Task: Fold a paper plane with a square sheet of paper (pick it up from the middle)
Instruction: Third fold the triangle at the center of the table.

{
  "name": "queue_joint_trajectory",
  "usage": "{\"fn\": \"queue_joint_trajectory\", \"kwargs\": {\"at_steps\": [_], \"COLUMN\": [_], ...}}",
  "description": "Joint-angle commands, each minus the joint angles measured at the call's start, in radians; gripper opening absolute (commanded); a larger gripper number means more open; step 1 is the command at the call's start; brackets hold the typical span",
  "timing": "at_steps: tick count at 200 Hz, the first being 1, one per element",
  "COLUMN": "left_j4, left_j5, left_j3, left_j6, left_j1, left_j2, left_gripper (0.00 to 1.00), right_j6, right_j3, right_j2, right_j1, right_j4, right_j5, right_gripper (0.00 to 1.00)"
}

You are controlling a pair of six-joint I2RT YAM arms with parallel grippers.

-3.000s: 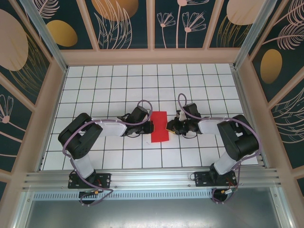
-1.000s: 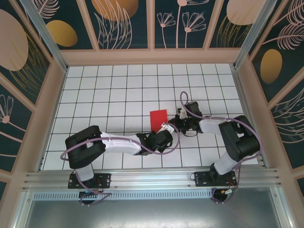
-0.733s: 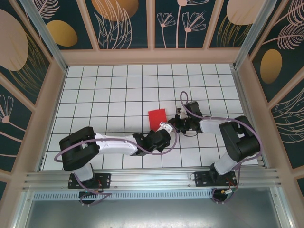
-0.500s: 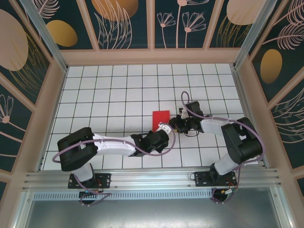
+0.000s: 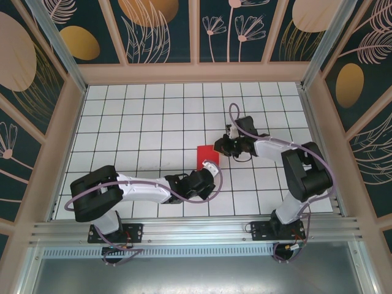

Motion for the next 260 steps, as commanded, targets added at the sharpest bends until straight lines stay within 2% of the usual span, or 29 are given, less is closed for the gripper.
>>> {"fn": "queue_joint_trajectory", "kwargs": {"at_steps": [1,33,67,194,260], "left_j4": [0.032,0.042,0.082,0.139,0.177], "left_j5": [0.05,0.113,0.244,0.469,0.523], "left_j3": [-0.016,-0.026,-0.053,-0.088,-0.089], "left_j6": [0.021,0.012,-0.014,-0.046,-0.065], "left_j1": [0.013,0.047,0.112,0.285,0.304], "left_j2": [-0.032,-0.035,-0.044,-0.02,0.035], "left_gripper": [0.0,0.0,0.0,0.0,0.0], "right_j6": [-0.076,-0.181,-0.251,-0.3,-0.28], "right_j3": [0.063,0.152,0.177,0.206,0.188], "right_j2": [0.09,0.2,0.26,0.265,0.256], "right_j1": [0.021,0.042,0.07,0.077,0.079], "right_j4": [-0.046,-0.159,-0.198,-0.236,-0.217], "right_j5": [-0.027,0.051,0.068,0.069,0.062], "right_gripper": [0.12,0.11,0.11,0.11,0.12]}}
